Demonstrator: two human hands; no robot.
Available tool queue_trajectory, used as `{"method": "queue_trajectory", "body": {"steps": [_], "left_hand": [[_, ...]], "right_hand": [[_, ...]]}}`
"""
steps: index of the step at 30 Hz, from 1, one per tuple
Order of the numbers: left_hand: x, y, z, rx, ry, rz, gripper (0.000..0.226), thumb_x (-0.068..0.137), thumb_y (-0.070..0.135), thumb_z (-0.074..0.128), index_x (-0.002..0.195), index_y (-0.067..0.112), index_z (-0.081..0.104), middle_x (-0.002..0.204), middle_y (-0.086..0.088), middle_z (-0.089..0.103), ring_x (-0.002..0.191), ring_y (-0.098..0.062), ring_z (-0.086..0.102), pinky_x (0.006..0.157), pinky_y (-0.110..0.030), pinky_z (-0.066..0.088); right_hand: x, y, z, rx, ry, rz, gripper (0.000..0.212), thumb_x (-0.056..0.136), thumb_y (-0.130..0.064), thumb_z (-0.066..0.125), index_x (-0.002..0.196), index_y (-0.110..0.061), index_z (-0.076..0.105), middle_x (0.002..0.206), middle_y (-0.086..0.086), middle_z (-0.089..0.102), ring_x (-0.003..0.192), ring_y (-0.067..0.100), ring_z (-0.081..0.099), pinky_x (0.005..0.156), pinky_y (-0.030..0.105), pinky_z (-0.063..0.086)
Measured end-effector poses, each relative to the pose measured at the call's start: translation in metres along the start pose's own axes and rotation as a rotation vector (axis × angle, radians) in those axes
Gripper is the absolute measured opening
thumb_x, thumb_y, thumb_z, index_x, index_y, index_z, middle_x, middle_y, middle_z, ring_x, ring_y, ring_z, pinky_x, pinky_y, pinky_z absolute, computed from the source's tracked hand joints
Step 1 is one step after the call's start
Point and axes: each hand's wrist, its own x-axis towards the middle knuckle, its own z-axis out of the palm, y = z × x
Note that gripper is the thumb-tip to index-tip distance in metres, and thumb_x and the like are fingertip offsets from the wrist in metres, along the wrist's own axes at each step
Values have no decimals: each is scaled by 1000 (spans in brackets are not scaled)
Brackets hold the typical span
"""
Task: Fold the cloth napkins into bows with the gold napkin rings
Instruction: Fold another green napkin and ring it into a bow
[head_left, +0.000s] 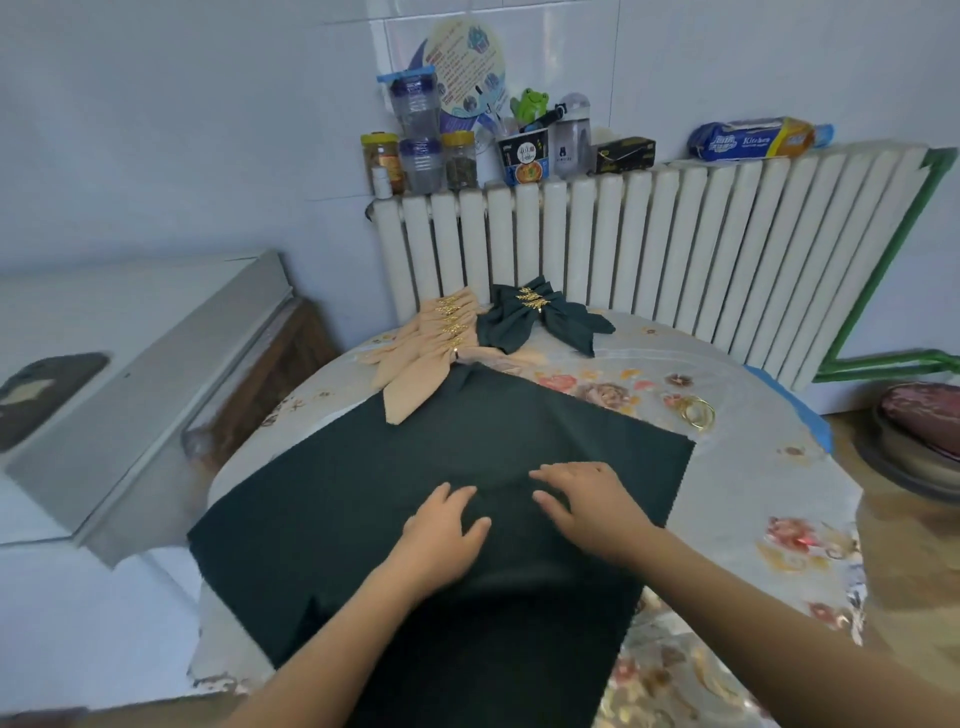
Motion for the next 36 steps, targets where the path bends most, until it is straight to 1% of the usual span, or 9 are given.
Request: {"method": "queue_trajectory", "body": {"steps": [4, 7, 9, 12, 15, 20, 29, 33, 36], "left_hand": [[-64, -26, 11, 21, 69, 63, 59, 92, 57, 40, 144, 29, 34, 153, 6, 26, 142, -10, 18, 117, -32, 13], [-97, -43, 3, 26, 59, 156, 86, 68, 86, 32, 137, 36, 41, 137, 24, 38, 131, 3, 30, 114, -28, 21], [-109, -57, 4, 118, 25, 174, 81, 66, 86, 41, 133, 42, 44, 133, 28, 34, 128, 6, 28, 113, -27, 20], [-110, -71, 9, 58, 157, 182, 35, 88, 44, 60, 122, 41, 58, 135, 19, 47, 127, 2, 38, 106, -14, 24], [-110, -66, 6, 2, 262, 166, 20, 91, 28, 59, 109, 30, 70, 111, 20, 62, 103, 6, 51, 85, 3, 29], [-111, -51, -7, 141, 248, 144, 25, 95, 36, 49, 89, 21, 69, 82, 10, 67, 80, -8, 60, 76, -29, 49], [-104, -28, -36, 157, -263, 238, 40, 94, 41, 50, 66, 12, 48, 67, 1, 45, 61, -12, 42, 63, -29, 36], [-74, -21, -39, 128, -101, 196, 40, 93, 41, 53, 65, 13, 49, 67, 3, 47, 62, -12, 45, 63, -30, 37], [-52, -20, -28, 40, 204, 118, 16, 94, 39, 51, 93, 27, 63, 96, 11, 61, 93, -9, 57, 85, -33, 47]], "right_hand": [[-54, -8, 15, 62, -35, -82, 48, 94, -54, 37, 135, -31, 47, 141, -13, 46, 133, 5, 36, 109, 25, 19], [-81, -2, 16, 168, -81, -111, 85, 69, -89, 19, 130, -38, 51, 137, -18, 49, 132, 0, 36, 110, 24, 22], [-89, 4, 18, 147, -114, -123, 88, 64, -92, 21, 128, -41, 53, 138, -18, 48, 133, 1, 36, 111, 28, 25], [-91, 7, 22, 235, 0, -49, 38, 81, -54, 63, 113, -33, 67, 129, -9, 59, 126, 5, 47, 107, 20, 30], [-90, 2, 26, 287, 107, 30, 15, 79, -29, 74, 94, -24, 75, 112, -8, 68, 111, 5, 57, 89, 8, 31], [-98, -11, 22, 327, 167, 34, 16, 86, -24, 66, 71, -27, 62, 81, -13, 68, 83, 5, 60, 73, 21, 40], [-114, 7, -42, 223, -295, 84, 18, 92, -32, 57, 74, -29, 57, 75, -13, 60, 74, -2, 55, 65, 15, 38], [-98, 16, -48, 159, -187, 164, 12, 91, -35, 59, 82, -28, 61, 84, -13, 64, 82, 6, 59, 70, 18, 43], [-83, 17, -37, -14, 56, 188, 17, 90, -37, 57, 106, -31, 61, 107, -9, 63, 98, 14, 58, 87, 29, 46]]}}
